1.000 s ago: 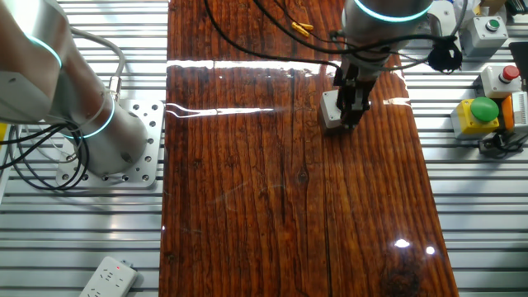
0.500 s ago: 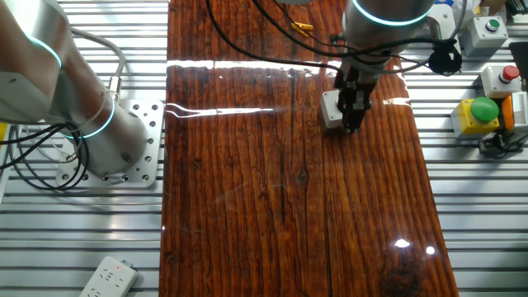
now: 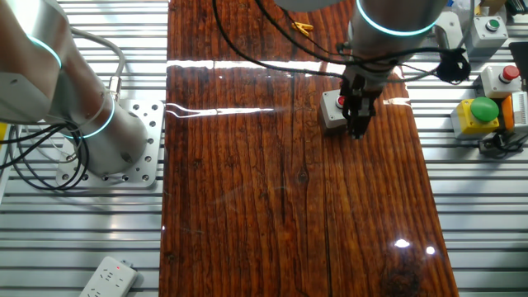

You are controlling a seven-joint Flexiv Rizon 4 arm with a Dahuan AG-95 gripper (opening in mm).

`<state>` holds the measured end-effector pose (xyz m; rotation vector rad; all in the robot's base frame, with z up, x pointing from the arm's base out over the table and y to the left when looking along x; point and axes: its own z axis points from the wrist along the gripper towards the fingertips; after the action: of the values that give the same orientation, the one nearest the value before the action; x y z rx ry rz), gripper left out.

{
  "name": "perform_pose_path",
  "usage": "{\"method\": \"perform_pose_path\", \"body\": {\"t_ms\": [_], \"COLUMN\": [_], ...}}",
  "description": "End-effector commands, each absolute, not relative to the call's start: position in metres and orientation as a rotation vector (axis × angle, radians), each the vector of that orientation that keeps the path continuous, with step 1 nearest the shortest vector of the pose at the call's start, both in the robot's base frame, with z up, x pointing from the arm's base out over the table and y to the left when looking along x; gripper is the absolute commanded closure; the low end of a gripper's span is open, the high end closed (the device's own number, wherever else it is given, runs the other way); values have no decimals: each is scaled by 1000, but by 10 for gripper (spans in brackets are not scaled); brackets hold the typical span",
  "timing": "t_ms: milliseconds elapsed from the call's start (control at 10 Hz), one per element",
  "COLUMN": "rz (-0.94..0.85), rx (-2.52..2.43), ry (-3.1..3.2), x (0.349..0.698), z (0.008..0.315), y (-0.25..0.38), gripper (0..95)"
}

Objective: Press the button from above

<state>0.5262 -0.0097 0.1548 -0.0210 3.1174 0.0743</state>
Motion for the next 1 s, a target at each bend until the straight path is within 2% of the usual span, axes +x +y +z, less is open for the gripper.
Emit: {"method": "perform_pose_path", "body": {"t_ms": [100, 900, 1000], "rz": [76, 67, 75], "rx": [-39, -91, -111], "ry": [3118, 3129, 3123], "x": [528, 531, 531], "z": [155, 164, 164], "y": [-15, -22, -22], "gripper": [190, 190, 380]}}
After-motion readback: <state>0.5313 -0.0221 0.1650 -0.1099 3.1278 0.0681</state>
